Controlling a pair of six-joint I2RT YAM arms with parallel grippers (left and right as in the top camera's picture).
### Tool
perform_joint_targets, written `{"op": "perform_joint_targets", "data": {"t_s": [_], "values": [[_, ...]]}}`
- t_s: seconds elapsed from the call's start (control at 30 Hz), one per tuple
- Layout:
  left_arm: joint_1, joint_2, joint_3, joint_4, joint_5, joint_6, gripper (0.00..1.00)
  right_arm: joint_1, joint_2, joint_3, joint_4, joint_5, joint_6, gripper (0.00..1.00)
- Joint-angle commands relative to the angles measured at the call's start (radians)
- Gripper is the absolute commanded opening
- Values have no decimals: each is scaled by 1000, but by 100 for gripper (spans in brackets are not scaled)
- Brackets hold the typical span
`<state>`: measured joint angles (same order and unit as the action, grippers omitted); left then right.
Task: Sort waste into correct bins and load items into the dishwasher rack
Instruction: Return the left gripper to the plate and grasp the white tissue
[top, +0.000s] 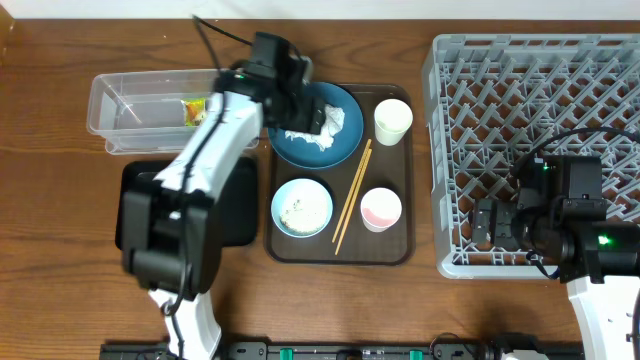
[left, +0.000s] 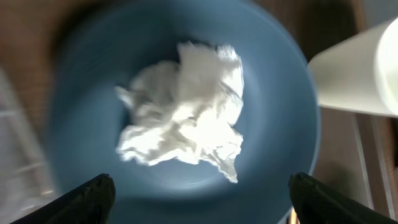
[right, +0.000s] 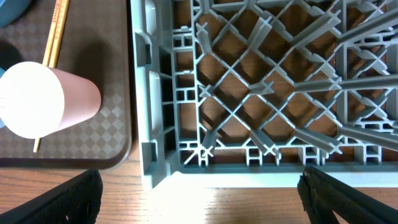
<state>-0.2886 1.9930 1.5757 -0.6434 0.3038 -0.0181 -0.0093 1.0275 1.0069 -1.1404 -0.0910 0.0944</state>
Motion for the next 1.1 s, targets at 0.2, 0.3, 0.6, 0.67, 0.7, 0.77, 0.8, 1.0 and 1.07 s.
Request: {"op": "perform_joint_targets", "data": {"t_s": [0.2, 0.3, 0.6, 0.67, 0.7, 0.77, 0.8, 1.0, 1.07], "values": [[-51, 167, -10, 1, -80, 19, 93, -10, -2, 19, -1, -3, -14, 99], [-51, 179, -10, -2, -80, 13, 89, -10, -2, 19, -1, -3, -14, 99], [-51, 143, -10, -7, -80, 13, 6, -10, -2, 19, -1, -3, -14, 99], [-49, 112, -9, -10, -80, 13, 6, -10, -2, 19, -1, -3, -14, 99], [-48, 93, -9, -10, -80, 13, 6, -10, -2, 19, -1, -3, -14, 99], [-40, 45, -9, -14, -82, 13, 6, -10, -2, 19, -1, -3, -14, 99], [-34, 17, -9, -16, -88, 13, 6, -10, -2, 19, -1, -3, -14, 99], [48, -161, -9, -29, -110, 13, 7, -10, -2, 19, -2, -3, -14, 99], [85, -207, -9, -28, -133, 13, 7, -10, -2, 19, -2, -3, -14, 99]]}}
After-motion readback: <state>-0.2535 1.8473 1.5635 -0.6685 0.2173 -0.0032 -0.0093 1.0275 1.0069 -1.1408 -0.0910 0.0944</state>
